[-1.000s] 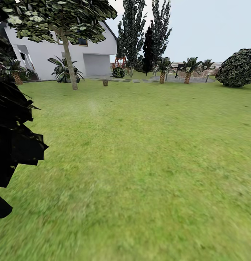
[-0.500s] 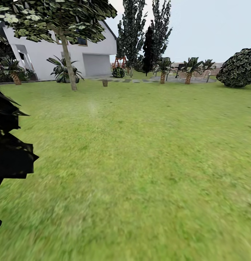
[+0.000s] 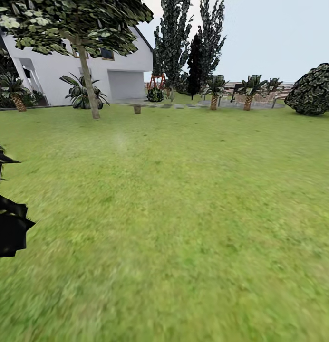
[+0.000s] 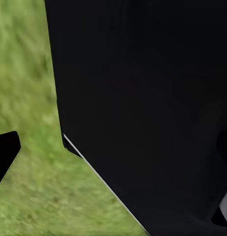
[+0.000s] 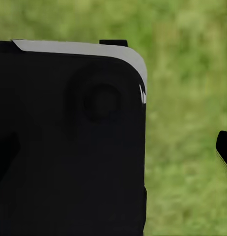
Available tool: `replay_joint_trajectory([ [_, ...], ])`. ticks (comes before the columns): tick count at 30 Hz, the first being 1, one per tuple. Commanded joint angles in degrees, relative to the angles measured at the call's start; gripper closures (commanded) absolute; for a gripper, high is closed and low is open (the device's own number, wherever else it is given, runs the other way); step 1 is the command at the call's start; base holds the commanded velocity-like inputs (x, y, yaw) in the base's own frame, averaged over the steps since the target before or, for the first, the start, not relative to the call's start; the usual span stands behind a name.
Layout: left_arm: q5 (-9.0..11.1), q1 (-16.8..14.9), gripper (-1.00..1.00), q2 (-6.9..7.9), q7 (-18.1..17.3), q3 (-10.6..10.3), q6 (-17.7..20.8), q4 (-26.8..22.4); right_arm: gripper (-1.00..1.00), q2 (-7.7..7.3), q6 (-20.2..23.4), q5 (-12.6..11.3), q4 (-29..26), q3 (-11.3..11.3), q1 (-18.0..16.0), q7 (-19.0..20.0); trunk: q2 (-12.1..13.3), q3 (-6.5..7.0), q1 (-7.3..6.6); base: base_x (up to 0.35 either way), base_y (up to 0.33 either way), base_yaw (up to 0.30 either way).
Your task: Take the three Easter eggs out of the wicker basket on the lawn in the garden, then place them on the lawn next to a single tree (choose any tree) so that all three eggs are next to the same tree and none are left in the basket.
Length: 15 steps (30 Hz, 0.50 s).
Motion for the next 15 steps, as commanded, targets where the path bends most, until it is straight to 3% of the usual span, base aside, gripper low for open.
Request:
replay_joint_trajectory([
  [1, 0.0, 0.0, -1.00, -0.01, 0.0, 0.0, 0.0, 0.0, -1.00, 0.03, -0.2, -0.1, 0.0, 0.0, 0.0, 0.0, 0.0, -0.05, 0.03, 0.340, 0.000, 0.000],
  [15, 0.0, 0.0, -1.00, -0.01, 0.0, 0.0, 0.0, 0.0, -1.00, 0.22, 0.2, -0.3, 0.0, -0.2, 0.0, 0.4, 0.0, -0.05, 0.03, 0.340, 0.000, 0.000],
])
